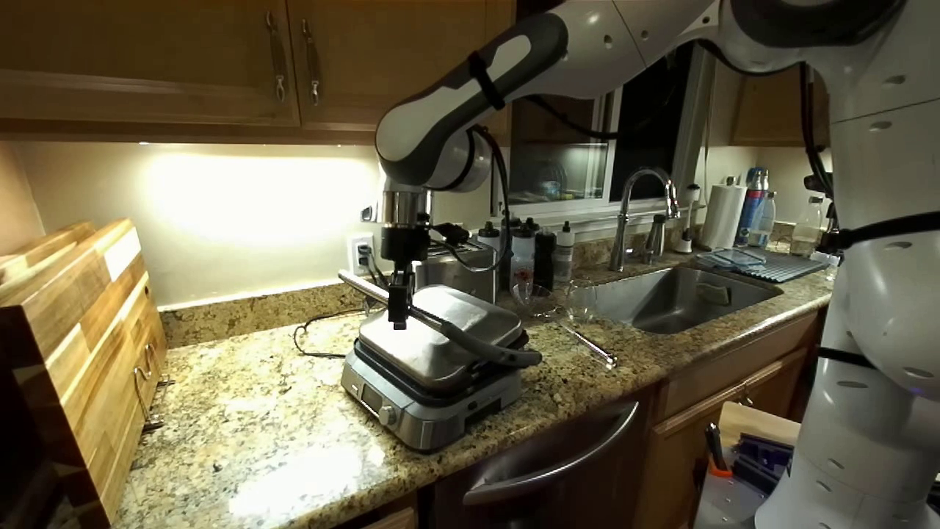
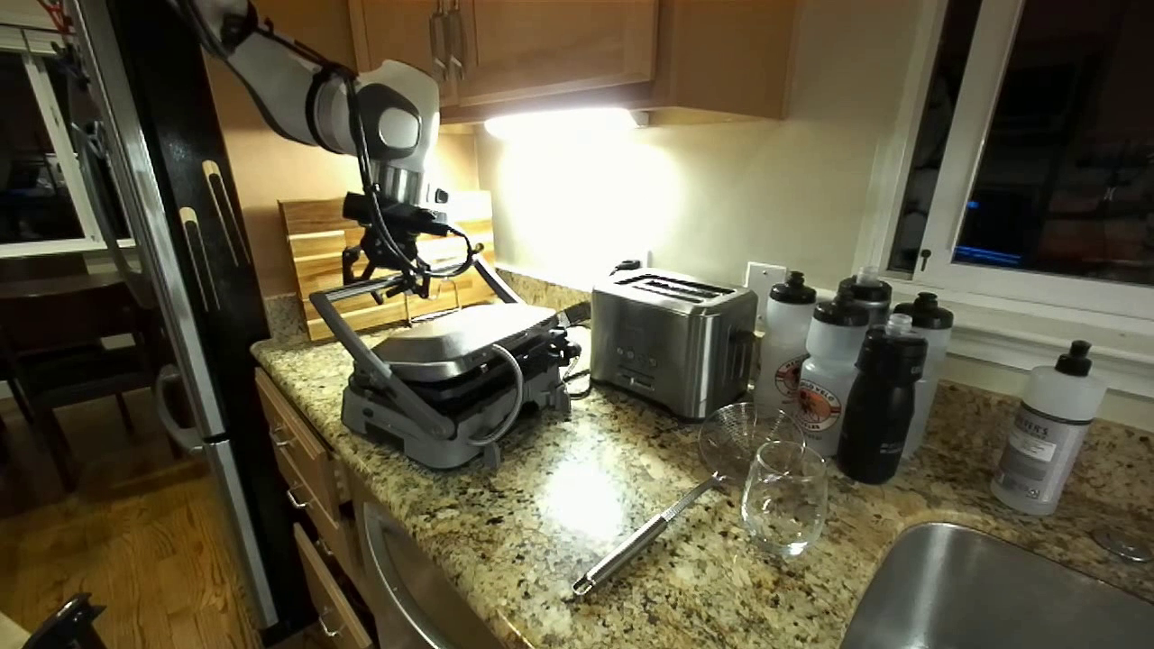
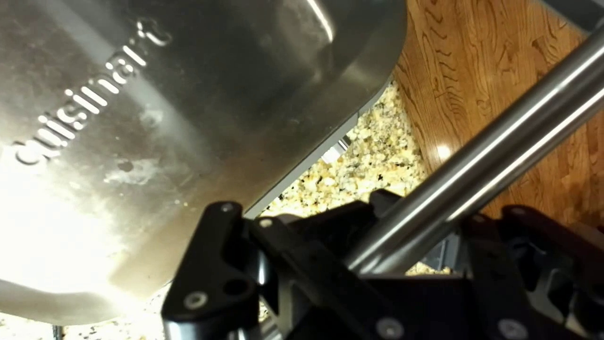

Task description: Close the sandwich maker

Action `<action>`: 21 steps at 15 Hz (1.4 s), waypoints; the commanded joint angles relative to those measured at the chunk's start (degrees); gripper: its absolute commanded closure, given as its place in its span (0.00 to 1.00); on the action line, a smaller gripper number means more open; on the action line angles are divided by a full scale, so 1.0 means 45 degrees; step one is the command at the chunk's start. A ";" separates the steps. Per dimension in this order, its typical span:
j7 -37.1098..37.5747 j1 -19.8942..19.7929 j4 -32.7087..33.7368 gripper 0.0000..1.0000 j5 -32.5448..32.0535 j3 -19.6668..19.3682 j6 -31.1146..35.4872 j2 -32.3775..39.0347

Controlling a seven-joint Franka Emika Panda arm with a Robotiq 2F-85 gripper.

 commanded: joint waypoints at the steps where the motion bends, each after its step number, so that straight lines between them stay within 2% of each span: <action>1: -0.0653 0.0023 0.1030 0.93 -0.0086 0.0328 -0.0305 0.0143; 12: -0.0883 -0.0320 0.0633 0.94 0.0663 0.0340 0.0485 -0.0576; 13: -0.0847 -0.0347 0.0582 0.86 0.0606 0.0287 0.0435 -0.0469; 14: -0.0801 -0.0361 0.0576 0.68 0.0624 0.0272 0.0384 -0.0408; 16: -0.0884 -0.0382 0.0580 0.60 0.0630 0.0243 0.0341 -0.0260; 21: -0.1144 -0.0479 0.0596 0.28 0.0958 0.0228 0.0355 -0.0298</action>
